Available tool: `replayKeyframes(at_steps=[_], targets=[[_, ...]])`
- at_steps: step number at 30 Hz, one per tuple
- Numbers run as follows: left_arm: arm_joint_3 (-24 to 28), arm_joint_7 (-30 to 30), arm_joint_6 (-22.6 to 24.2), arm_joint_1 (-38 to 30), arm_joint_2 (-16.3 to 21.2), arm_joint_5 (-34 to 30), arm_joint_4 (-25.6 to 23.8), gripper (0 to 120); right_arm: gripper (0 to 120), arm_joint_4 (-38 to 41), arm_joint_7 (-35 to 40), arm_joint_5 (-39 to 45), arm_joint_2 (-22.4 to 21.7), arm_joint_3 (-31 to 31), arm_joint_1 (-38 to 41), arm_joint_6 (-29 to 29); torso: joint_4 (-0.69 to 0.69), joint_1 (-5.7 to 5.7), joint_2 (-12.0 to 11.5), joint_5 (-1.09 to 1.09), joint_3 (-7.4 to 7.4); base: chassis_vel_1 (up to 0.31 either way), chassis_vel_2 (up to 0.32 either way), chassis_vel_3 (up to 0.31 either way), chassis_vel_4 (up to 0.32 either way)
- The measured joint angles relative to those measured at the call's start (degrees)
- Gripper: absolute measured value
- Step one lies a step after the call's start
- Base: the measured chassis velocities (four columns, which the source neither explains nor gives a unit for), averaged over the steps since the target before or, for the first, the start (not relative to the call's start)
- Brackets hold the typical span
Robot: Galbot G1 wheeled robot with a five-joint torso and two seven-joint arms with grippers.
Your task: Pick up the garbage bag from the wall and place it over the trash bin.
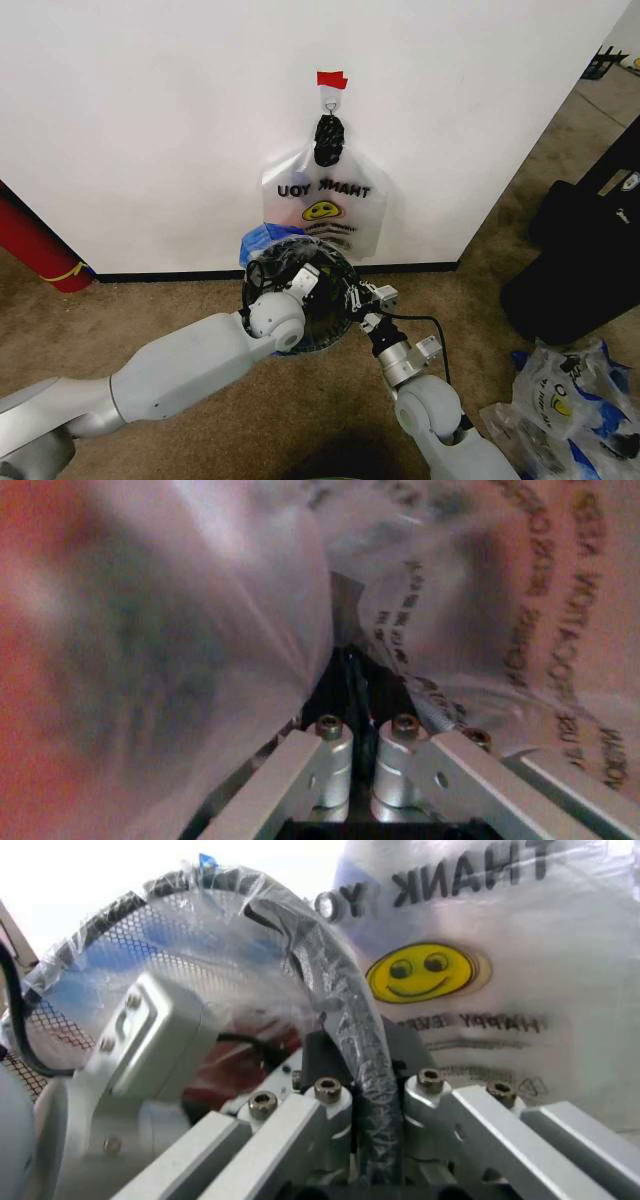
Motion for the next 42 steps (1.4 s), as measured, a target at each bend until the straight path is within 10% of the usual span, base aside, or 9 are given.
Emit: replayKeyframes(at_steps=[15, 28, 42], targets=[[1.4, 1.4, 0.0, 1.2, 4.5, -0.2, -11.8, 0, 0, -4.7, -0.7, -3.5, 0.0, 1.4, 2.3, 2.5, 0.01, 0.00, 0.0, 0.01, 0.00, 0.000, 0.000, 0.000, 0.000], [5.4, 0.5, 0.0, -5.7, 6.3, -12.1, -13.3, 0, 0, -5.0, -1.2, -6.1, 0.2, 2.8, 1.6, 2.7, -0.01, 0.00, 0.0, 0.01, 0.00, 0.000, 0.000, 0.000, 0.000], [5.6, 1.9, 0.0, -4.6, 6.2, -9.5, -9.5, 0, 0, -3.2, -0.4, -6.7, 0.2, 2.9, 0.5, 0.5, 0.00, 0.00, 0.0, 0.00, 0.00, 0.000, 0.000, 0.000, 0.000]])
